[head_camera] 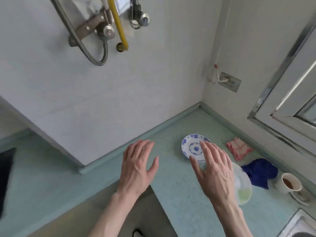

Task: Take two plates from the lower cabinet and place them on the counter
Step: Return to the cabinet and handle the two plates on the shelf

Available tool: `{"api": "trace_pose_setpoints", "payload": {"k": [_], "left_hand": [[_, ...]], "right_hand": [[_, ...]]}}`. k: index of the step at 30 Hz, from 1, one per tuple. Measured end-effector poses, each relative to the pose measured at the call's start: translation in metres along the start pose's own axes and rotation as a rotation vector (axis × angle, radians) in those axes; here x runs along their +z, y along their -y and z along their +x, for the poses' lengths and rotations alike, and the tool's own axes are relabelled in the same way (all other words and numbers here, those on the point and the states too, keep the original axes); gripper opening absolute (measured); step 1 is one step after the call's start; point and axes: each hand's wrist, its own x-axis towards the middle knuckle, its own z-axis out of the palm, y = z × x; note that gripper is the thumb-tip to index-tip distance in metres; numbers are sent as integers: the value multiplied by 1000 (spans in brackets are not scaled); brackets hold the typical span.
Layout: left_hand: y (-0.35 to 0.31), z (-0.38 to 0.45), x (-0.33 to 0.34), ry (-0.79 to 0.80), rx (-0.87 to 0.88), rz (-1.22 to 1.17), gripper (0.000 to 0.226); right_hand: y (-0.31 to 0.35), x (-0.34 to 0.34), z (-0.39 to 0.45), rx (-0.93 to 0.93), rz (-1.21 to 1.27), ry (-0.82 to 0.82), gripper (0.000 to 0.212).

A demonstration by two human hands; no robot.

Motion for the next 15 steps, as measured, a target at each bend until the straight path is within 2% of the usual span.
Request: {"api": "trace_pose_setpoints", "payload": {"k": [6,15], "left_hand": [[38,-63,-66,-87,-197,132,45],[112,-216,-195,-232,-528,333,46]], "right_hand": [[84,9,-9,-240,123,38,65],[280,32,-89,-631,329,157,65]]}}
